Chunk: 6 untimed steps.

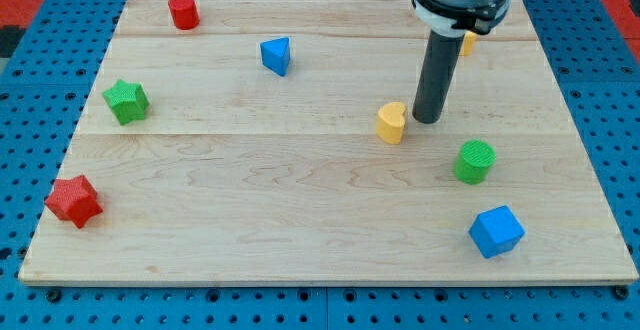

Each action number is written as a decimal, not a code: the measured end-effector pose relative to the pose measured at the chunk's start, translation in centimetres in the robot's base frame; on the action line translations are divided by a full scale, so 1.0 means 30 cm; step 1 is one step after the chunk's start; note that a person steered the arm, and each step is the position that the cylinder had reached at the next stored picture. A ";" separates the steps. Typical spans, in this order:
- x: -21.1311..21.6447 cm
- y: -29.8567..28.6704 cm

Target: Push the yellow heart to the center of the board

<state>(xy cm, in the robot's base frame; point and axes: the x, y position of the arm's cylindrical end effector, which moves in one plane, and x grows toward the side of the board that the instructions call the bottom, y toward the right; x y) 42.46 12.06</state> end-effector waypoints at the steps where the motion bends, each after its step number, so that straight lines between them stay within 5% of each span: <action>1: 0.045 0.000; 5: -0.055 -0.203; 6: -0.104 -0.077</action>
